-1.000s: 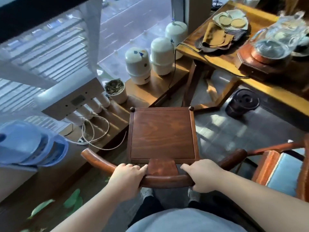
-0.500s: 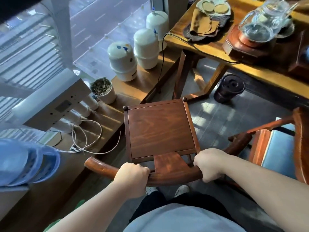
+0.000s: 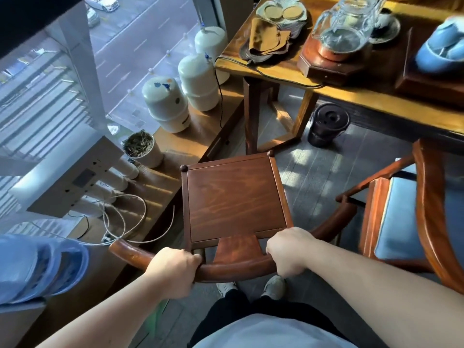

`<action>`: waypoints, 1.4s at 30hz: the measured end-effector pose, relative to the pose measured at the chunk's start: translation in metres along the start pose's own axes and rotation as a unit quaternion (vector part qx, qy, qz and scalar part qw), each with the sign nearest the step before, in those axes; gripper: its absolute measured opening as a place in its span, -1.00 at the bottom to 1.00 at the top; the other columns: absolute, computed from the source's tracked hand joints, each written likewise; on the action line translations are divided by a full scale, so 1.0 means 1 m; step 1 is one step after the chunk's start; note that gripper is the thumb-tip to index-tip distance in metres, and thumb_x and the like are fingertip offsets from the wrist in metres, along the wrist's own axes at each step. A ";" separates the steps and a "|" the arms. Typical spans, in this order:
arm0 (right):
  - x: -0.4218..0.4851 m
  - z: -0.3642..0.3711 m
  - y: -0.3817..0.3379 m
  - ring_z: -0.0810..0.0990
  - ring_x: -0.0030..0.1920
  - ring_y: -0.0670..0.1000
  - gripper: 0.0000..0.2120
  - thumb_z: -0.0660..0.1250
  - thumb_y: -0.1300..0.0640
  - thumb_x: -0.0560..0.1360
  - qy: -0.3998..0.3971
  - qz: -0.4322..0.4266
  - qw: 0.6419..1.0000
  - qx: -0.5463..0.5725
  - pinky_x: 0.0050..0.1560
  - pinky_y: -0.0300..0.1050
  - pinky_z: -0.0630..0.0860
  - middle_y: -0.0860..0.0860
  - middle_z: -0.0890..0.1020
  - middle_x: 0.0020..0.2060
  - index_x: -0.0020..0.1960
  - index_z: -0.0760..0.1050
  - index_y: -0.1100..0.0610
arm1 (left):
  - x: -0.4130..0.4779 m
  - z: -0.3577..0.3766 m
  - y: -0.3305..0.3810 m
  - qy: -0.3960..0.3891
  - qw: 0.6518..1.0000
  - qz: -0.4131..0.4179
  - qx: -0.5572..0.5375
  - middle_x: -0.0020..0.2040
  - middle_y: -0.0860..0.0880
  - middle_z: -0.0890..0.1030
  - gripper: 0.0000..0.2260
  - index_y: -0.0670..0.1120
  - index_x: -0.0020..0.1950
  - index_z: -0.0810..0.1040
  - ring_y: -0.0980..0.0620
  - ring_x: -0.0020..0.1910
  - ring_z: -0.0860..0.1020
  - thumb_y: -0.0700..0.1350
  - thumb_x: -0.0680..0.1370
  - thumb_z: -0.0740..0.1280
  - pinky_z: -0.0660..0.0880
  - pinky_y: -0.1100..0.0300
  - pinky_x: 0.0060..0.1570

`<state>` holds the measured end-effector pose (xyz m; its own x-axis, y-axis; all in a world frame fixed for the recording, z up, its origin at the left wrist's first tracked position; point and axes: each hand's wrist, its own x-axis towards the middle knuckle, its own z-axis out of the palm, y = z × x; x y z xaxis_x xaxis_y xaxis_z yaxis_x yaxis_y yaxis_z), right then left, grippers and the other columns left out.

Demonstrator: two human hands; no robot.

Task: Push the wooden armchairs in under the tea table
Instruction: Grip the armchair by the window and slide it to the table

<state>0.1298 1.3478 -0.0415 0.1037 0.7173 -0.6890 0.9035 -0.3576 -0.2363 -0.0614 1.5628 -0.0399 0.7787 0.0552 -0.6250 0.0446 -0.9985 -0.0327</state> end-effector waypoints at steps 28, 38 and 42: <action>-0.044 0.029 -0.028 0.56 -0.21 0.07 -0.84 0.36 0.06 0.28 0.002 0.217 0.962 0.167 -0.19 -0.03 0.57 -0.05 0.52 -0.32 -0.14 0.51 0.00 | 0.067 -0.059 -0.011 0.031 0.973 0.172 0.149 -0.26 0.02 0.59 -0.82 0.06 -0.08 0.48 -0.09 -0.31 0.56 -0.09 0.33 0.26 0.36 0.13 -0.37; -0.041 0.034 -0.007 0.58 -0.15 0.12 -0.71 0.33 0.02 0.27 0.049 0.242 0.952 0.184 -0.19 -0.02 0.54 -0.01 0.63 -0.16 0.00 0.53 -0.05 | 0.108 -0.084 -0.013 0.044 0.961 0.201 0.184 -0.33 0.07 0.52 -0.84 0.08 -0.11 0.47 -0.06 -0.39 0.47 -0.09 0.34 0.23 0.39 0.13 -0.37; -0.039 0.033 0.005 0.55 -0.18 0.11 -0.53 0.30 0.04 0.25 0.085 0.251 0.947 0.180 -0.24 -0.05 0.45 -0.05 0.57 -0.22 0.16 0.53 -0.06 | 0.120 -0.095 -0.010 0.050 0.962 0.195 0.187 -0.39 0.09 0.42 -0.87 0.09 -0.12 0.46 -0.05 -0.39 0.48 -0.07 0.36 0.24 0.38 0.15 -0.37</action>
<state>0.1166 1.2981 -0.0379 0.5753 0.4782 -0.6636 0.5262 -0.8375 -0.1473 0.0916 1.5800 -0.0405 0.7473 -0.3420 -0.5698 -0.4762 -0.8736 -0.1001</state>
